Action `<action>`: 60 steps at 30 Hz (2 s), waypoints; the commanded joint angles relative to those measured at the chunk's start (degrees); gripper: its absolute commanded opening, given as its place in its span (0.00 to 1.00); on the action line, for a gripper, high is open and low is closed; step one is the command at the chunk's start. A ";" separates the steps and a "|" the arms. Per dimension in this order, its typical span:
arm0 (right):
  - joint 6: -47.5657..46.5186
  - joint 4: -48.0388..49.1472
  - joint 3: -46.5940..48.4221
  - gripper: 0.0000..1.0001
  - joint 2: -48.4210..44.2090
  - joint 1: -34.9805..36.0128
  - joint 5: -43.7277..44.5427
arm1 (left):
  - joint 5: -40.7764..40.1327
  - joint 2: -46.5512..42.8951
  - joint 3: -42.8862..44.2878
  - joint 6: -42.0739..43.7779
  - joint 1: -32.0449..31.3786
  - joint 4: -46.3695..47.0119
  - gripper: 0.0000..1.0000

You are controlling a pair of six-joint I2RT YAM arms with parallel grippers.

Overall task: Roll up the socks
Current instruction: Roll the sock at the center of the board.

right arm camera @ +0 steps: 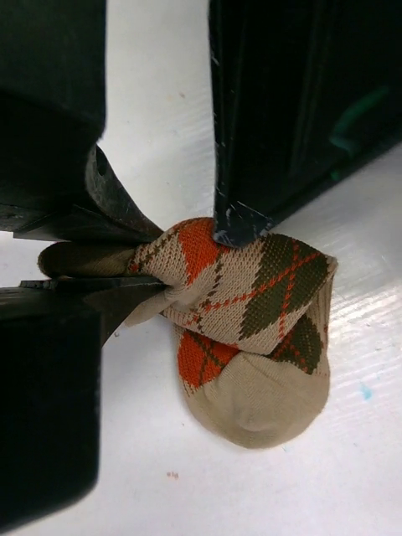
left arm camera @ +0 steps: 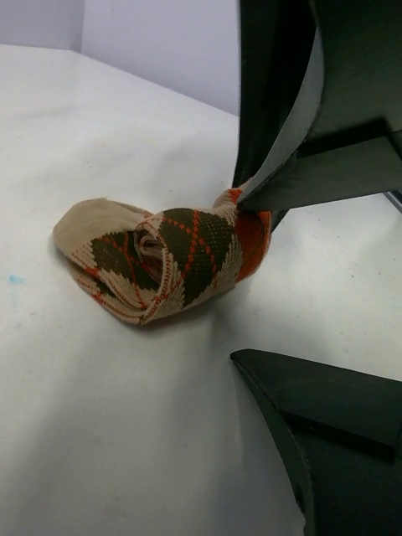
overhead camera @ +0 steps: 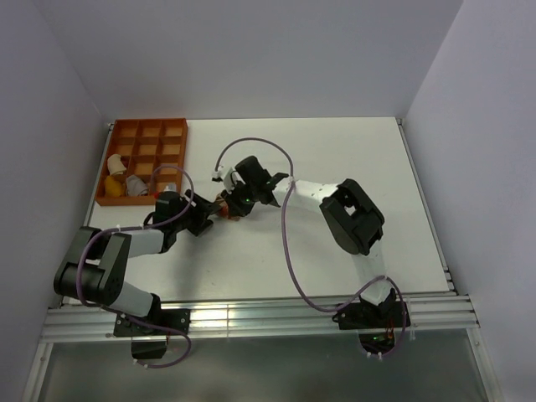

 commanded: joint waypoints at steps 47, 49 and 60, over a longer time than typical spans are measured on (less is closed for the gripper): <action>52.63 11.73 1.13 0.00 15.75 -9.64 -38.22 | -4.67 6.33 -0.85 0.02 -6.74 5.74 0.72; 56.57 16.75 -0.72 0.00 15.75 -9.81 -38.92 | -4.40 7.13 -1.11 -0.33 -7.26 6.35 0.74; 66.17 28.79 -5.81 0.00 16.89 -11.31 -39.72 | -4.92 7.05 -2.87 0.19 -7.79 6.53 0.87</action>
